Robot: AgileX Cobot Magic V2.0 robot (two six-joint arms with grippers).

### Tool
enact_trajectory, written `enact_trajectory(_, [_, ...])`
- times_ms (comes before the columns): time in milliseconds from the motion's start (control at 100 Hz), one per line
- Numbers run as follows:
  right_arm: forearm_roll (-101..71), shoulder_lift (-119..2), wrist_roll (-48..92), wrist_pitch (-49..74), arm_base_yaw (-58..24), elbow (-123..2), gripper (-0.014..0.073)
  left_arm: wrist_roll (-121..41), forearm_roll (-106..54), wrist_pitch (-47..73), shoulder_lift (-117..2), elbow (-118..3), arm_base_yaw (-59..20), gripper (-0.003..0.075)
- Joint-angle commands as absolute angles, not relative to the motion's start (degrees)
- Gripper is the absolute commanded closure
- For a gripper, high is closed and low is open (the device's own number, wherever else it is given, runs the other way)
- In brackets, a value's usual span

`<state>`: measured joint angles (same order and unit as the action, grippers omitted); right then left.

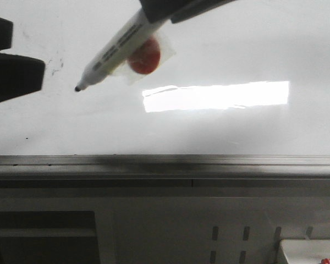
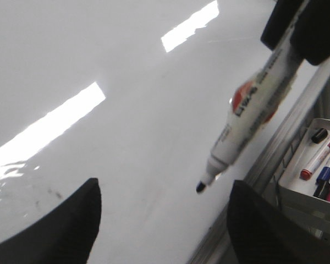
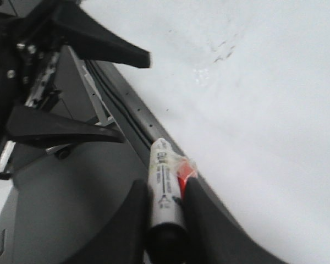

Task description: Write number 4 on whiteboard

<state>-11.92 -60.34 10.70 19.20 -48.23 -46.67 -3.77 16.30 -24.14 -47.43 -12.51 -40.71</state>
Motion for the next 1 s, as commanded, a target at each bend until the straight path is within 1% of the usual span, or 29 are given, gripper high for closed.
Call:
enact_trajectory(0, [-10.8,-61.1,11.5,16.0,-45.9,-50.6,0.0658,-3.2,10.1,-22.6,-43.2,-13.8,-40.1,0.0273])
enact_trajectory(100, [-8.2,-63.8,11.5,15.9,-44.3,-53.2,0.0658,-3.2,5.5,-19.6,-39.2,-13.8,-38.5,0.0292])
enact_trajectory(250, [-6.0,-67.8,11.5,15.2,-42.8,-56.9,0.0657,-3.2,3.6,-19.7,-35.5,-13.8,-35.9,0.0293])
enact_trajectory(380, [-5.9,-69.6,11.5,13.1,-41.2,-59.5,0.0658,-3.2,3.6,-19.7,-35.2,-13.8,-33.9,0.0293])
enact_trajectory(550, [-5.5,-71.0,11.5,13.4,-38.9,-60.6,0.0658,-3.2,3.6,-19.7,-35.2,-13.8,-33.4,0.0293])
enact_trajectory(720, [-5.5,-73.5,11.5,15.6,-39.3,-59.8,0.0658,-3.2,3.6,-19.7,-35.2,-13.8,-33.4,0.0293])
enact_trajectory(900, [-5.5,-73.9,11.2,15.8,-42.7,-56.9,0.0658,-3.2,3.6,-19.7,-35.2,-13.8,-33.4,0.0293])
enact_trajectory(990, [-5.5,-73.8,10.8,16.0,-42.8,-56.7,0.0658,-3.2,3.6,-19.7,-35.2,-13.8,-33.4,0.0293])
